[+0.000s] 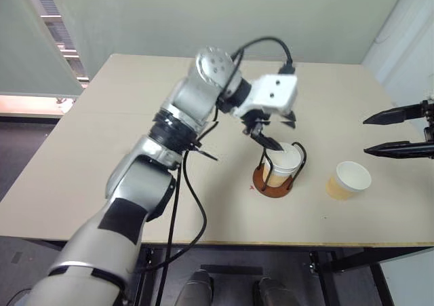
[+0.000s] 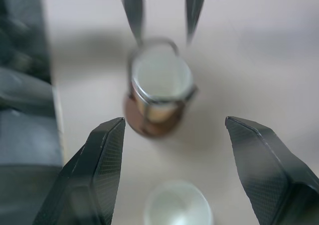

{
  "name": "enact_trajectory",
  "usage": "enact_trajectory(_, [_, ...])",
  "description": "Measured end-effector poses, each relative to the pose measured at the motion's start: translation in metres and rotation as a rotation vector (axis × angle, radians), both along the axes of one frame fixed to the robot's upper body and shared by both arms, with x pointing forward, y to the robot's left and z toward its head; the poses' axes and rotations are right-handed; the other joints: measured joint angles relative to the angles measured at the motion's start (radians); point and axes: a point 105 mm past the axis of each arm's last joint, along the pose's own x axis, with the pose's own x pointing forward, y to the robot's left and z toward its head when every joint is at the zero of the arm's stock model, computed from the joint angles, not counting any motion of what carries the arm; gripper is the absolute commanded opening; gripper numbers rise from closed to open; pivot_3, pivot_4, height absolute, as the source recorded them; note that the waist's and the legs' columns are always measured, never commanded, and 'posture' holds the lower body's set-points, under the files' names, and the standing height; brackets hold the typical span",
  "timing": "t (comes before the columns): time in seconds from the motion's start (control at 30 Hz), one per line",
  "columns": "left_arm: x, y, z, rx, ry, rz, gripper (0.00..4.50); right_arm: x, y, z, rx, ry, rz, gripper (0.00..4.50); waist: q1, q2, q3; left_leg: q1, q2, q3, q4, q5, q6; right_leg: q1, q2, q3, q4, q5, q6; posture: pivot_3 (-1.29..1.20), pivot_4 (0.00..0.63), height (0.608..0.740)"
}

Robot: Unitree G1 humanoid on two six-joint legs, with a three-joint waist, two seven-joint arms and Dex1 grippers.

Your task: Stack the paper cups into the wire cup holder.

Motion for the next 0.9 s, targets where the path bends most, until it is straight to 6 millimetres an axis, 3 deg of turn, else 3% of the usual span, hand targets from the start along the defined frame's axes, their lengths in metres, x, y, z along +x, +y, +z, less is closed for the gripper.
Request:
enact_trajectory(0.03, [0.001, 0.004, 0.009, -0.042, 0.013, 0.017, 4.47, 0.003, -0.002, -0.004, -0.027, -0.007, -0.025, 3.34, 0.000, 0.000, 0.000, 0.000, 0.000, 0.000, 0.000, 0.000, 0.001, 0.000, 0.000, 0.000, 0.000, 0.000, 0.000, 0.00, 0.150, 0.740])
enact_trajectory(0.2, [-0.004, 0.041, 0.041, -0.208, 0.069, 0.076, 4.47, 0.015, -0.018, -0.045, -0.201, -0.023, -0.144, 3.34, -0.001, 0.002, -0.001, 0.001, 0.001, 0.001, 0.000, -0.002, 0.002, -0.001, 0.000, 0.000, 0.000, 0.000, 0.000, 0.00, 0.150, 0.740])
enact_trajectory(0.3, [-0.004, 0.072, 0.031, -0.246, 0.137, 0.149, 4.47, 0.010, -0.020, -0.067, -0.242, 0.036, -0.159, 3.34, -0.003, 0.004, -0.002, 0.001, 0.001, 0.003, 0.000, -0.002, 0.003, -0.001, 0.000, 0.000, 0.001, -0.001, 0.001, 0.00, 0.150, 0.740])
enact_trajectory(0.43, [-0.006, 0.113, -0.001, -0.221, 0.228, 0.269, 4.47, 0.003, -0.009, -0.074, -0.268, 0.052, -0.112, 3.34, -0.006, 0.004, -0.001, 0.002, 0.001, 0.004, 0.002, -0.001, 0.002, -0.001, 0.001, 0.000, 0.001, -0.001, 0.001, 0.00, 0.150, 0.740])
enact_trajectory(0.5, [-0.010, 0.125, -0.008, -0.209, 0.238, 0.299, 4.47, 0.003, -0.009, -0.075, -0.267, 0.059, -0.115, 3.34, -0.005, 0.004, -0.001, 0.002, 0.001, 0.004, 0.003, -0.001, 0.002, -0.001, 0.000, 0.000, 0.000, -0.001, 0.001, 0.00, 0.150, 0.740])
enact_trajectory(0.63, [-0.019, 0.140, -0.010, -0.202, 0.222, 0.324, 4.47, 0.005, -0.010, -0.081, -0.281, 0.061, -0.114, 3.34, -0.003, 0.004, -0.001, 0.003, 0.001, 0.003, 0.003, -0.001, 0.002, 0.000, -0.001, 0.000, 0.001, 0.000, 0.000, 0.00, 0.150, 0.740])
enact_trajectory(0.9, [-0.024, 0.145, -0.009, -0.227, 0.212, 0.327, 4.47, 0.010, -0.020, -0.108, -0.339, 0.118, -0.118, 3.34, -0.010, 0.004, -0.001, 0.003, 0.003, 0.003, 0.001, -0.001, 0.002, -0.001, 0.000, 0.000, 0.001, 0.000, -0.002, 0.00, 0.150, 0.740])
